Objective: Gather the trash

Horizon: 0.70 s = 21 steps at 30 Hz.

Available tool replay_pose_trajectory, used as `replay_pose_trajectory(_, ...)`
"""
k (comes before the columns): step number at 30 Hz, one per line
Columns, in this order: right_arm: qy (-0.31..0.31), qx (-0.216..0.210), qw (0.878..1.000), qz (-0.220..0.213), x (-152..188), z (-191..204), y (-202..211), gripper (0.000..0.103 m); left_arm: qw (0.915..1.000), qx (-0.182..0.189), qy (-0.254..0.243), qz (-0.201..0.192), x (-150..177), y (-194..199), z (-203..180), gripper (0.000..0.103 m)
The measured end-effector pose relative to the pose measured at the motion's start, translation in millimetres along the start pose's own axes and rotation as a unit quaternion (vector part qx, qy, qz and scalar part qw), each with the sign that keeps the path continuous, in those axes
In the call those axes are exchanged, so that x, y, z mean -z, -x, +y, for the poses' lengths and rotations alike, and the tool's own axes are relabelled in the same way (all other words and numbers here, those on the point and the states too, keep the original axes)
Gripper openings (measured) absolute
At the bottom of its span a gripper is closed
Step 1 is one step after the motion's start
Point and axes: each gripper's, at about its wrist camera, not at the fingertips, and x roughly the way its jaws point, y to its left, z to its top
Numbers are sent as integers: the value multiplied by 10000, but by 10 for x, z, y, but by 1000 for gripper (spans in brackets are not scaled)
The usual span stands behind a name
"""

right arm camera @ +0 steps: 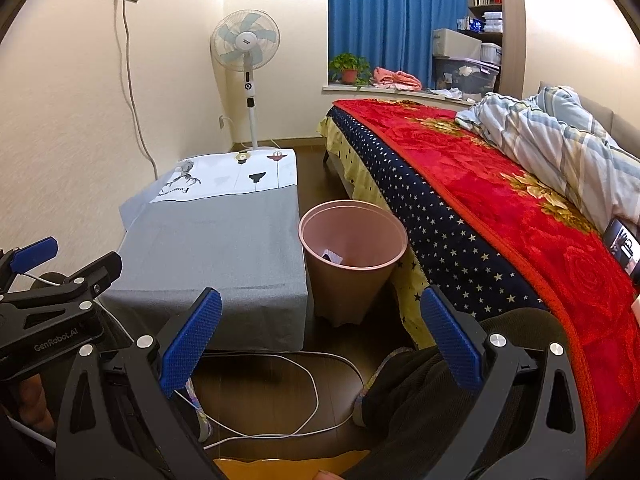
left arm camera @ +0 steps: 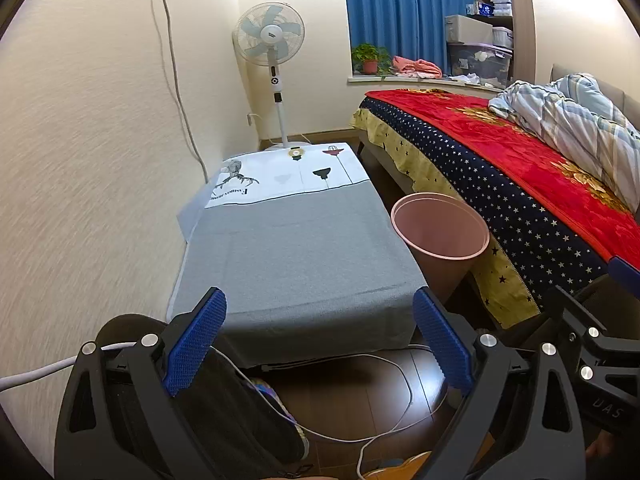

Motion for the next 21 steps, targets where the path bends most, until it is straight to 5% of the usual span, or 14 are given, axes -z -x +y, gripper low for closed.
replay_pose_trajectory(21,71,59,10000,-15,-13,7,-22,98,10000,62,-44,-5,25,16,-9,91)
